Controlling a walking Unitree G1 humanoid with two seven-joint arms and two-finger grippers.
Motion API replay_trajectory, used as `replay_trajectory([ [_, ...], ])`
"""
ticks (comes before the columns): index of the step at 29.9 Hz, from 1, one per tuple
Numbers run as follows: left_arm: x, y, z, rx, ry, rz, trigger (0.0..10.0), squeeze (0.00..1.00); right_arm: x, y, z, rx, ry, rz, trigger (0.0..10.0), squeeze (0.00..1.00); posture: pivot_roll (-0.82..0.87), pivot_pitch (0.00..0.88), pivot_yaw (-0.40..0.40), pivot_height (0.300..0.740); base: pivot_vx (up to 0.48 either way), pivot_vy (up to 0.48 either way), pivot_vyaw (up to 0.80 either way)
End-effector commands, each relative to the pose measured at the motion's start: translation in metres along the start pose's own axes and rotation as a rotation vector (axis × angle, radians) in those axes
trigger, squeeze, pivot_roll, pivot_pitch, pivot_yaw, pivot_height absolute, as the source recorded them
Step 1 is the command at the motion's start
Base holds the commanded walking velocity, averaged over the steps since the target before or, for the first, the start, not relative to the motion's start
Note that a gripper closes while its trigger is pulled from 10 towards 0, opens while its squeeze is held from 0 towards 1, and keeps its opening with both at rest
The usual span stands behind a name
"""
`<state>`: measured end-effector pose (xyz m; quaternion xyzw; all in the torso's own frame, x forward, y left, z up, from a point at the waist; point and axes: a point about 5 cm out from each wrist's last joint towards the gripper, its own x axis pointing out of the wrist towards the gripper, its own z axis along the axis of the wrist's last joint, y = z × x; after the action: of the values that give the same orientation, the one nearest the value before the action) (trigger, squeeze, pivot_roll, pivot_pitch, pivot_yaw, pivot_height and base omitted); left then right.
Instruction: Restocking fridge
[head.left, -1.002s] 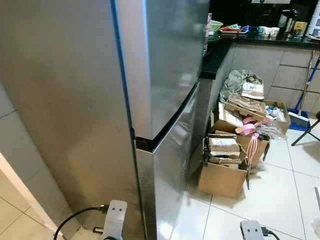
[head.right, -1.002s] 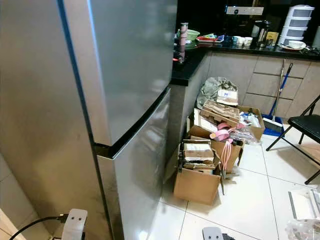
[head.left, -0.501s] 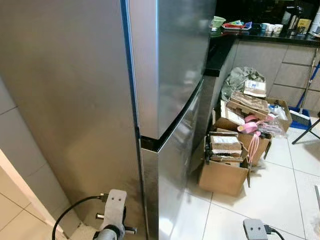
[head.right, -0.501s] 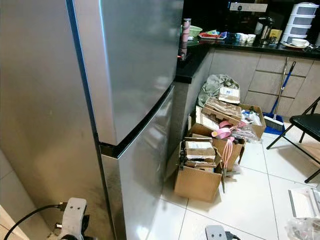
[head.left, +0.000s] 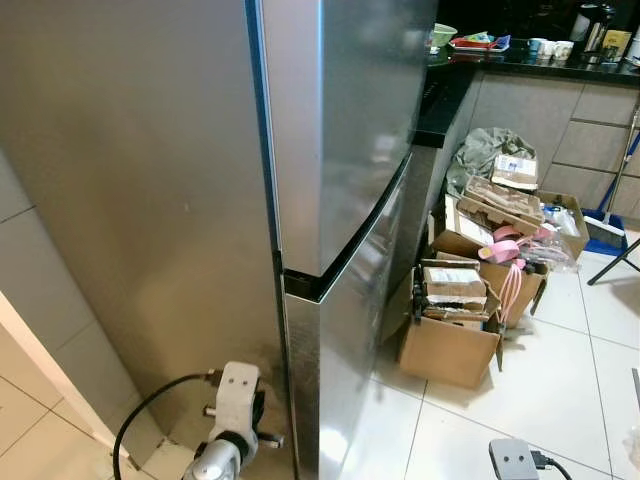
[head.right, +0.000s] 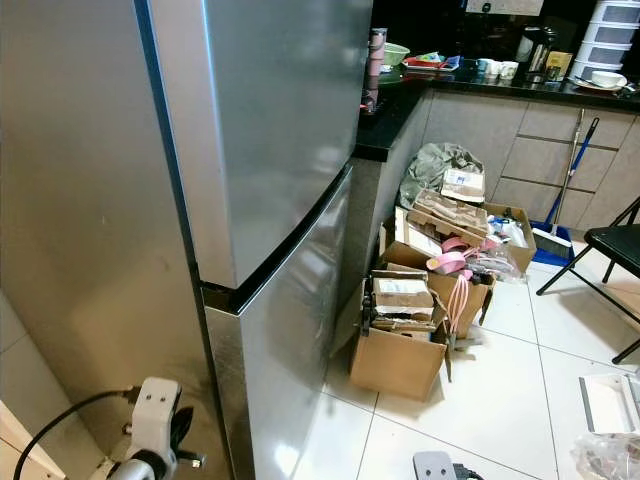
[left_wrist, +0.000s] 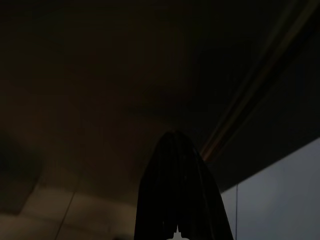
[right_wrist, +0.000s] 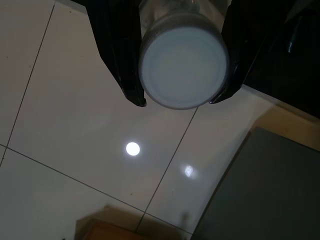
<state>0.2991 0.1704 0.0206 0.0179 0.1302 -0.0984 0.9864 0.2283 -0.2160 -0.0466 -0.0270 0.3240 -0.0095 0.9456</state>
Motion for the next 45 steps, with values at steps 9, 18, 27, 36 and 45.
replay_trajectory([
  [9,0.013,-0.023,0.020,0.008,-0.072,-0.158,10.0,0.00,-0.001,-0.002,0.000,-0.017,-0.007,-0.008,10.0,0.00,-0.11,0.118,-0.030,0.740,0.000,0.000,0.00],
  [18,0.016,-0.034,0.030,0.024,-0.105,-0.288,10.0,0.00,-0.001,-0.003,0.000,-0.015,-0.010,-0.011,10.0,0.00,-0.12,0.126,-0.026,0.740,0.000,0.000,0.00],
  [27,0.013,-0.048,0.028,0.066,-0.104,-0.392,10.0,0.00,-0.002,-0.002,-0.001,-0.013,-0.009,-0.011,10.0,0.00,-0.11,0.127,-0.027,0.740,0.000,0.000,0.00],
  [36,0.021,-0.043,0.030,0.094,-0.064,-0.296,10.0,0.02,0.000,0.000,0.001,-0.012,-0.014,-0.008,10.0,0.00,-0.12,0.126,-0.027,0.740,0.000,0.000,0.00],
  [45,0.024,-0.061,0.037,0.075,-0.073,-0.438,10.0,1.00,0.000,-0.001,0.002,-0.010,-0.014,-0.010,10.0,0.00,-0.12,0.123,-0.020,0.740,0.000,0.000,0.00],
])
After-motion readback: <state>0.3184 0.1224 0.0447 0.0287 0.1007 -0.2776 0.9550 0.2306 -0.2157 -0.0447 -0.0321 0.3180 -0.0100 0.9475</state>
